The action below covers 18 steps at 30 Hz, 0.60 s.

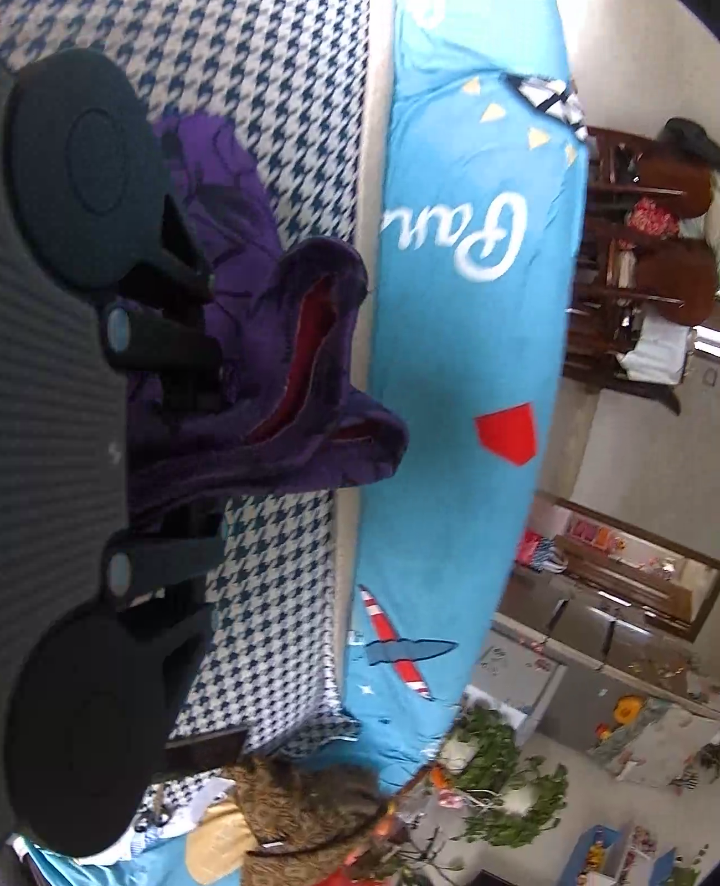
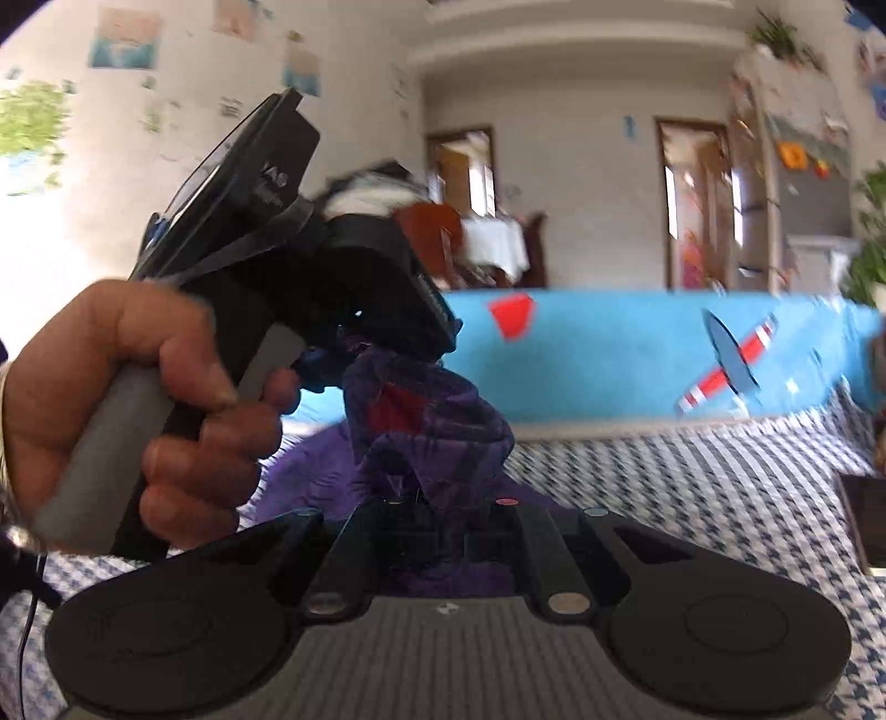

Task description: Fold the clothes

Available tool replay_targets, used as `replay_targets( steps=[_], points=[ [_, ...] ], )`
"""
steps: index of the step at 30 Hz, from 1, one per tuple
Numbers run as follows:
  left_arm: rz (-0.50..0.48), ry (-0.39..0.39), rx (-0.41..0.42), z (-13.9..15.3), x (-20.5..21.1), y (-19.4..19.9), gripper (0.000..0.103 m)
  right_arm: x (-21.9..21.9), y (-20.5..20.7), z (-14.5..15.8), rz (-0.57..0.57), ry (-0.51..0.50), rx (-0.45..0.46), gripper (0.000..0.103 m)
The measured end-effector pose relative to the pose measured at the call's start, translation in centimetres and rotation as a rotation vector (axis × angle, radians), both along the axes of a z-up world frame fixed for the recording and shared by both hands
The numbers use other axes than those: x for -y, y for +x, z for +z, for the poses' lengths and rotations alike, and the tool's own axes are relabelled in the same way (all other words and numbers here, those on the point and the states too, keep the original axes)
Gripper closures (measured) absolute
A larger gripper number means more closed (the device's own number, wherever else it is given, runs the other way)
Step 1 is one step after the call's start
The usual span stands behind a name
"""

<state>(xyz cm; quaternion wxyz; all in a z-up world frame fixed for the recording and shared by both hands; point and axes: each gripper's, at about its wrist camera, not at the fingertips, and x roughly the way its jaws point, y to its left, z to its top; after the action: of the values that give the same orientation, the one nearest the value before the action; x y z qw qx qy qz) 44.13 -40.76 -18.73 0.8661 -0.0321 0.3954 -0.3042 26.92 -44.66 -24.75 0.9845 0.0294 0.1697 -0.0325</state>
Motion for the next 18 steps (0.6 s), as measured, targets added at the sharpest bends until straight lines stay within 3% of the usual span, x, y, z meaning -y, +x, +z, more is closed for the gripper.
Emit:
replay_targets(
  steps=[4,7,9,14,18],
  points=[
    [-0.035,0.024,-0.045,-3.7,1.5,0.8,0.084,1.2,-0.2,-1.4,-0.048,-0.002,-0.076,0.094],
    [-0.073,0.040,-0.070,-6.0,2.3,1.4,0.077,2.0,-0.4,-2.4,-0.095,0.024,-0.145,0.094],
    [-0.091,0.040,-0.083,-6.8,2.6,1.4,0.071,2.6,-0.5,-2.8,-0.121,0.052,-0.191,0.088],
    [-0.152,-0.021,-0.095,-5.7,2.7,0.6,0.053,4.6,-0.9,-3.8,-0.230,0.164,-0.273,0.080],
    [-0.168,-0.035,-0.063,-3.7,2.2,-0.6,0.045,5.8,-1.6,-3.1,-0.364,0.134,-0.240,0.079]
  ],
)
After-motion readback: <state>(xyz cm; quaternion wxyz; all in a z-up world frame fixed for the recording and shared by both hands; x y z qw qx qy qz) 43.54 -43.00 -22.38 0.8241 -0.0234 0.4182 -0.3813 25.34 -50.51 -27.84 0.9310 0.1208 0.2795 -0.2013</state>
